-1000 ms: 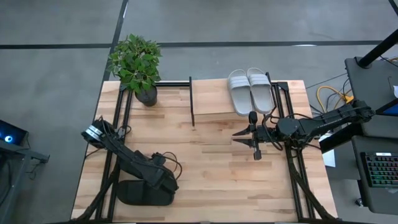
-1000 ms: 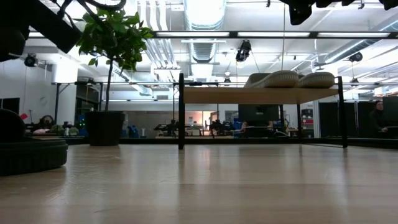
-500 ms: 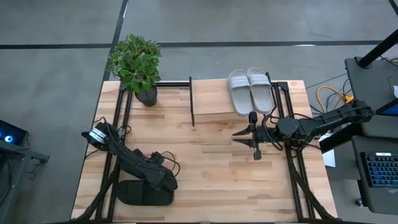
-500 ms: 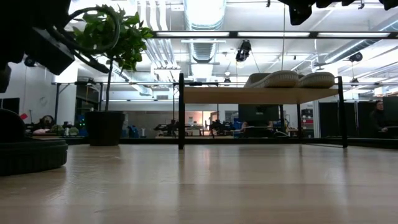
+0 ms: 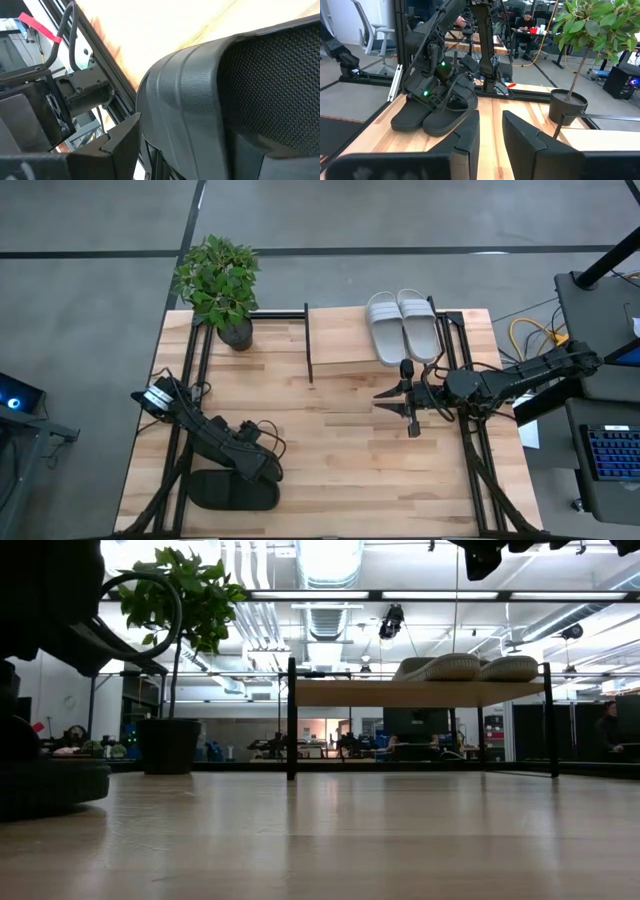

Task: Pick and place slides into the shelf
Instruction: Put the top black slide on the shelf

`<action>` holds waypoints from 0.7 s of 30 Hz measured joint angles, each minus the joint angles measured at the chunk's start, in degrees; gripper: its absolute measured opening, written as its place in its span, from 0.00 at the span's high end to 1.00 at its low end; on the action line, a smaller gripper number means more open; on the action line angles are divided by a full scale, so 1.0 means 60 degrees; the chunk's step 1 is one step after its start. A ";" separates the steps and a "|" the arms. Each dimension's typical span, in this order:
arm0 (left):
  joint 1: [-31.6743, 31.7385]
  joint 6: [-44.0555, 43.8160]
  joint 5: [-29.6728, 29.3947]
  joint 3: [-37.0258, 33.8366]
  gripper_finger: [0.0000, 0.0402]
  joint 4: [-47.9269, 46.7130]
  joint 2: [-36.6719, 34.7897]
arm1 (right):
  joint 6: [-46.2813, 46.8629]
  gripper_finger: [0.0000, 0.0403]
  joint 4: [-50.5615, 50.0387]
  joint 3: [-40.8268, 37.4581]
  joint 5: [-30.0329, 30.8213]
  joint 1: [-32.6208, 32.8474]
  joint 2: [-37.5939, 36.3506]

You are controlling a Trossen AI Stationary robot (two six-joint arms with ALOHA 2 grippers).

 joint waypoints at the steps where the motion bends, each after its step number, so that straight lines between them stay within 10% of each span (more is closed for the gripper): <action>1: 0.0000 0.0000 0.0000 -0.0003 0.47 0.0000 0.0000 | 0.0000 0.81 -0.0004 0.0000 0.0004 0.0000 0.0000; 21: 0.0000 0.0579 -0.0064 -0.0026 0.87 0.0346 -0.0011 | 0.0004 0.81 -0.0004 0.0000 0.0000 0.0000 0.0000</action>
